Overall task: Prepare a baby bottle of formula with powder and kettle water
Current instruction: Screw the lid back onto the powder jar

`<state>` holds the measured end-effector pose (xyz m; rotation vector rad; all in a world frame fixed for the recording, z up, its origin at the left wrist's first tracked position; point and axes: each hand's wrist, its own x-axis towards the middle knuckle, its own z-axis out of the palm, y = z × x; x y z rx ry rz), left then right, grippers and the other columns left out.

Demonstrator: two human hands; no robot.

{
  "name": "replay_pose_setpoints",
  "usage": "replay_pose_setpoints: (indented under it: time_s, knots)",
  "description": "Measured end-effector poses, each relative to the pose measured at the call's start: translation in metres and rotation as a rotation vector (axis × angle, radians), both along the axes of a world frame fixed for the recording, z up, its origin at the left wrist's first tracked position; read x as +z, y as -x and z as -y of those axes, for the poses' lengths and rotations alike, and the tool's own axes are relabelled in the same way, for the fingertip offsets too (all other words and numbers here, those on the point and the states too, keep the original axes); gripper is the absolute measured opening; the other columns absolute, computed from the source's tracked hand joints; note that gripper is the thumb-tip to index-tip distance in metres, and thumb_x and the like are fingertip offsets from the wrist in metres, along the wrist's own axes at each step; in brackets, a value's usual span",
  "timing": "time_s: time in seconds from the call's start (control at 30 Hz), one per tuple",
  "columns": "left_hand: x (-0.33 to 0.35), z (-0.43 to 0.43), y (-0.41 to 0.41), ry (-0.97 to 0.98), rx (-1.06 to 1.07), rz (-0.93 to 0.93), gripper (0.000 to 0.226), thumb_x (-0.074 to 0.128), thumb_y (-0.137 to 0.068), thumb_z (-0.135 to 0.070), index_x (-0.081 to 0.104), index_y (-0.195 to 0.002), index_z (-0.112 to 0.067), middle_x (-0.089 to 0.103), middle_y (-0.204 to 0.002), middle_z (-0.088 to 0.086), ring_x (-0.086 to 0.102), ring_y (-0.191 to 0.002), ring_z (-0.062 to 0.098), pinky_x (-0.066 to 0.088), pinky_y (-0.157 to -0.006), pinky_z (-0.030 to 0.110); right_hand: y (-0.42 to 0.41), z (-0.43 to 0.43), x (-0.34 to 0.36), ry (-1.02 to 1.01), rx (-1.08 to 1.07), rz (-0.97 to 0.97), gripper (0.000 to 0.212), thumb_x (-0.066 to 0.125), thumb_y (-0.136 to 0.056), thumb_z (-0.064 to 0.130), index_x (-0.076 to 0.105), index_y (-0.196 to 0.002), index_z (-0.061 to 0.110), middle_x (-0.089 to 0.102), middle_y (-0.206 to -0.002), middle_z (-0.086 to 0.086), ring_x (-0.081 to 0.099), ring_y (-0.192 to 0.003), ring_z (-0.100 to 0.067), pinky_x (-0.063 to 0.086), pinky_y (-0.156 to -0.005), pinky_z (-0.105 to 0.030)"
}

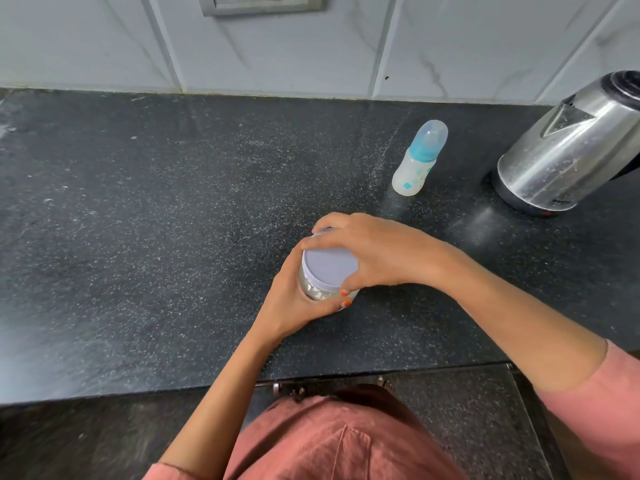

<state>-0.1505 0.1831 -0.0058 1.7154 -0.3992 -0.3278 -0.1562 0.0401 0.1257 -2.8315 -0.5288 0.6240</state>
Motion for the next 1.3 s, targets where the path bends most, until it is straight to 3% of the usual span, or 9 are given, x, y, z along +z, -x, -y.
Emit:
replay_pose_setpoints:
  time_s: [0.1, 0.27, 0.43, 0.53, 0.67, 0.83, 0.93, 1.07, 1.3]
  knots:
    - [0.0, 0.001, 0.0, 0.008, 0.005, -0.014, 0.084, 0.08, -0.046, -0.044, 0.038, -0.117, -0.056, 0.054, -0.12, -0.023, 0.05, -0.111, -0.007, 0.041, -0.085, 0.007, 0.006, -0.008, -0.006, 0.115, -0.138, 0.21, 0.066, 0.068, -0.067, 0.052, 0.044, -0.125, 0.03, 0.046, -0.118, 0.0, 0.05, -0.101, -0.026, 0.035, -0.071, -0.033]
    - [0.001, 0.0, 0.002, 0.023, -0.003, 0.008, 0.083, 0.081, -0.05, -0.038, 0.039, -0.121, -0.051, 0.055, -0.119, -0.028, 0.051, -0.111, -0.007, 0.041, -0.084, 0.007, 0.016, -0.025, -0.018, 0.208, -0.335, 0.328, 0.072, 0.057, -0.067, 0.069, 0.043, -0.115, 0.017, 0.044, -0.11, -0.005, 0.049, -0.093, -0.027, 0.028, -0.063, -0.034]
    - [0.005, 0.001, 0.002, 0.011, -0.012, 0.026, 0.081, 0.08, -0.05, -0.045, 0.038, -0.12, -0.051, 0.051, -0.122, -0.029, 0.046, -0.116, -0.012, 0.037, -0.088, 0.006, 0.009, -0.009, -0.006, -0.01, -0.149, 0.022, 0.094, 0.075, -0.065, 0.044, 0.02, -0.141, 0.036, 0.026, -0.144, 0.004, 0.035, -0.126, -0.023, 0.04, -0.088, -0.042]
    - [0.006, 0.0, 0.002, 0.006, -0.013, 0.02, 0.08, 0.08, -0.049, -0.045, 0.039, -0.117, -0.056, 0.053, -0.118, -0.028, 0.049, -0.113, -0.007, 0.041, -0.089, 0.012, 0.009, -0.006, -0.006, 0.01, -0.068, 0.036, 0.079, 0.073, -0.071, 0.03, 0.03, -0.136, 0.043, 0.029, -0.142, 0.009, 0.033, -0.126, -0.019, 0.039, -0.081, -0.037]
    - [0.004, 0.001, 0.001, 0.013, -0.002, -0.003, 0.08, 0.079, -0.046, -0.043, 0.041, -0.115, -0.056, 0.056, -0.117, -0.026, 0.051, -0.11, -0.008, 0.042, -0.085, 0.012, 0.01, -0.014, -0.011, 0.096, -0.19, 0.207, 0.066, 0.067, -0.069, 0.048, 0.04, -0.129, 0.038, 0.043, -0.124, 0.003, 0.045, -0.103, -0.023, 0.031, -0.068, -0.032]
    - [0.002, 0.001, 0.003, 0.026, -0.002, -0.011, 0.081, 0.079, -0.047, -0.041, 0.039, -0.118, -0.048, 0.055, -0.117, -0.024, 0.051, -0.109, -0.01, 0.041, -0.084, 0.007, 0.014, -0.021, -0.019, 0.106, -0.343, 0.223, 0.08, 0.062, -0.064, 0.067, 0.037, -0.131, 0.031, 0.042, -0.123, -0.002, 0.048, -0.106, -0.028, 0.03, -0.071, -0.035]
    - [0.003, 0.001, 0.001, 0.015, -0.006, -0.008, 0.083, 0.079, -0.046, -0.046, 0.037, -0.118, -0.051, 0.052, -0.121, -0.025, 0.047, -0.113, -0.012, 0.038, -0.087, 0.005, 0.01, -0.011, -0.011, 0.041, -0.24, 0.072, 0.094, 0.069, -0.064, 0.058, 0.018, -0.141, 0.04, 0.029, -0.145, 0.001, 0.04, -0.124, -0.027, 0.038, -0.086, -0.041]
    - [0.002, 0.001, 0.001, 0.016, -0.022, 0.009, 0.08, 0.081, -0.05, -0.04, 0.039, -0.115, -0.058, 0.056, -0.116, -0.027, 0.051, -0.111, -0.006, 0.041, -0.087, 0.009, 0.006, -0.006, -0.005, 0.006, -0.088, 0.012, 0.078, 0.07, -0.074, 0.029, 0.027, -0.138, 0.044, 0.026, -0.146, 0.006, 0.032, -0.13, -0.021, 0.039, -0.087, -0.038]
    - [-0.001, 0.001, 0.0, 0.009, 0.006, 0.009, 0.083, 0.082, -0.048, -0.042, 0.038, -0.114, -0.063, 0.053, -0.117, -0.034, 0.051, -0.11, -0.008, 0.042, -0.083, 0.008, 0.014, -0.023, -0.016, 0.086, -0.344, 0.218, 0.066, 0.06, -0.072, 0.058, 0.04, -0.129, 0.03, 0.041, -0.12, -0.003, 0.045, -0.106, -0.028, 0.03, -0.072, -0.035]
